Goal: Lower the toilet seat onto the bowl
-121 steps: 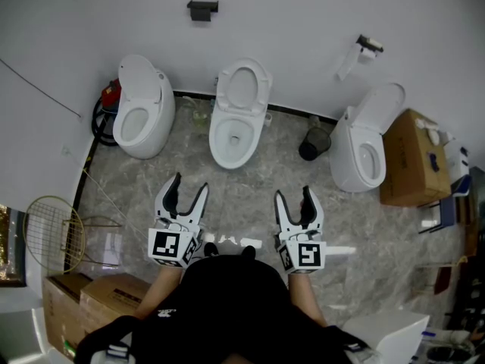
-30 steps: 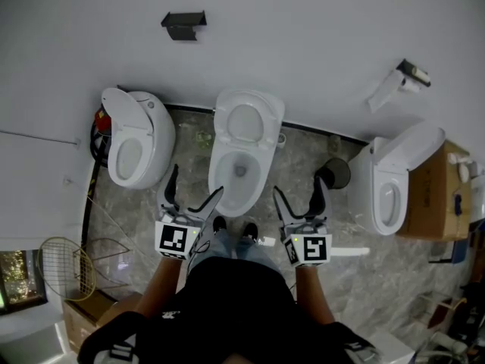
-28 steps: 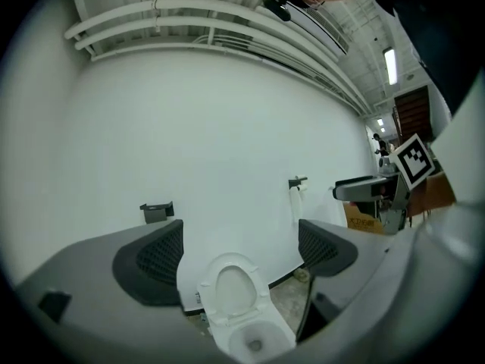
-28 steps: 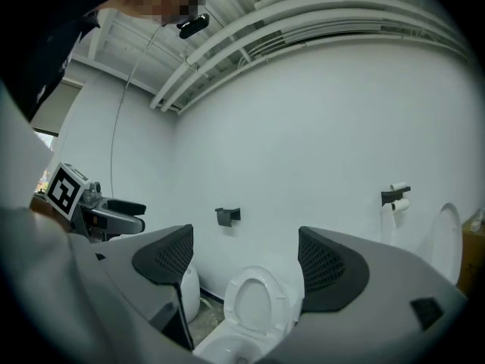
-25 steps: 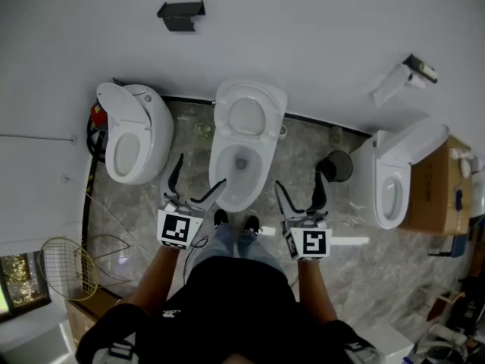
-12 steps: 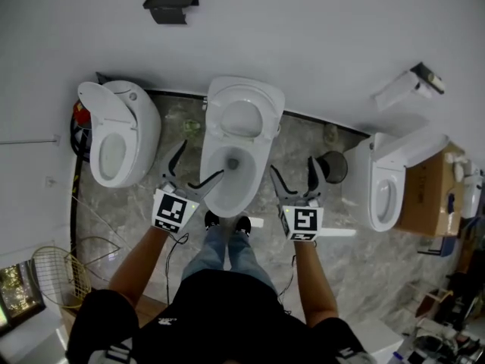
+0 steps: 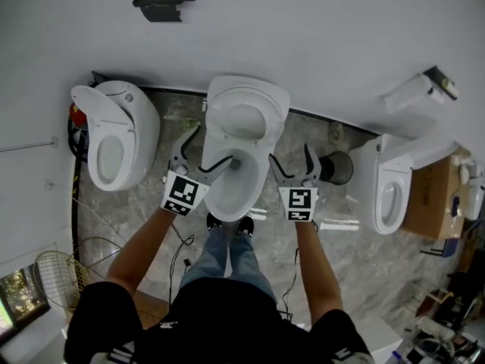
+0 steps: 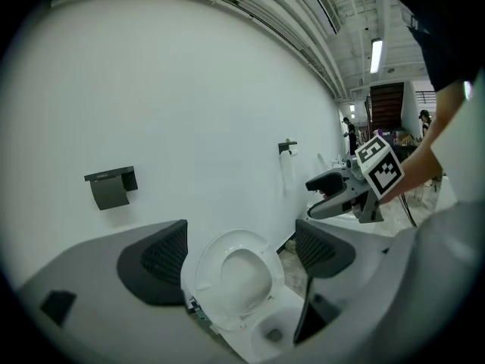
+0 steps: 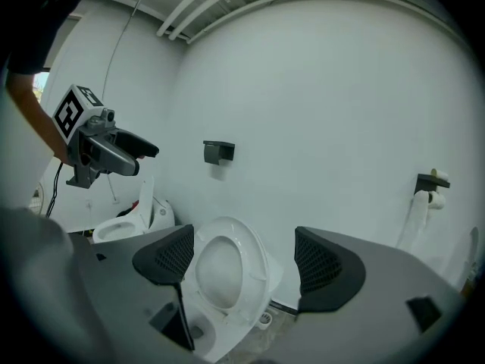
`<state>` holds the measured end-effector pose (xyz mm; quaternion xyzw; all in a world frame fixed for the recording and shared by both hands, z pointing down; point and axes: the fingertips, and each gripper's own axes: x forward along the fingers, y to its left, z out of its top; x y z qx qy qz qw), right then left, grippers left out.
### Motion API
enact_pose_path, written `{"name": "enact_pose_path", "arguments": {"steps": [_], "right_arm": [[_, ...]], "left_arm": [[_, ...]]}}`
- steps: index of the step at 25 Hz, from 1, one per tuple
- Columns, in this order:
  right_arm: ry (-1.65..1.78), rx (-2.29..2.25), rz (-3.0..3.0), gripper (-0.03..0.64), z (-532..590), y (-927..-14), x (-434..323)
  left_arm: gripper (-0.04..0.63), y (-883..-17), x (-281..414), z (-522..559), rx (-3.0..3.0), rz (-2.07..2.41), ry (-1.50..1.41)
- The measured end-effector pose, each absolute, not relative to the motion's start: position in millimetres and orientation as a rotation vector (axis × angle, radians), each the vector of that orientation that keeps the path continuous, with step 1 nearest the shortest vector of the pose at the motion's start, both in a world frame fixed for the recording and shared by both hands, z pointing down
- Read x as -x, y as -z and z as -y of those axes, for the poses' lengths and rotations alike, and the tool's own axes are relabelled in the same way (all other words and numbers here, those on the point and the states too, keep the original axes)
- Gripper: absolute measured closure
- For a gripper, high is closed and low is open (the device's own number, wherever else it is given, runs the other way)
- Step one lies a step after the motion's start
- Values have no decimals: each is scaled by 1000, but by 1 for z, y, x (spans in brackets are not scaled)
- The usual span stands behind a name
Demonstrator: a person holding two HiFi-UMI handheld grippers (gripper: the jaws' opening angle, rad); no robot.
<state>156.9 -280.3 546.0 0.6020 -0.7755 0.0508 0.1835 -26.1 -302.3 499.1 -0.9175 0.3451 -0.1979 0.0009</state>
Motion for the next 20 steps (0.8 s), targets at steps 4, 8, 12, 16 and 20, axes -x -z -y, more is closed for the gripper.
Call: {"name": "enact_pose_path", "arguments": {"steps": [4, 8, 12, 16, 20], "right_arm": [[-182, -1674, 2195, 193, 300, -559, -153], [-171, -1642, 2215, 198, 324, -565, -145], [-175, -1589, 2226, 224, 345, -579, -137], [-155, -1513, 2212, 233, 365, -599, -127], [-121, -1447, 2187, 235, 385, -617, -122]], "left_arm": [[149, -524, 22, 322, 2883, -1084, 685], [152, -547, 14, 344, 2875, -1091, 733], [184, -568, 4, 367, 2896, -1096, 737], [193, -591, -3, 385, 2880, -1071, 792], [227, -612, -9, 403, 2880, -1050, 833]]}}
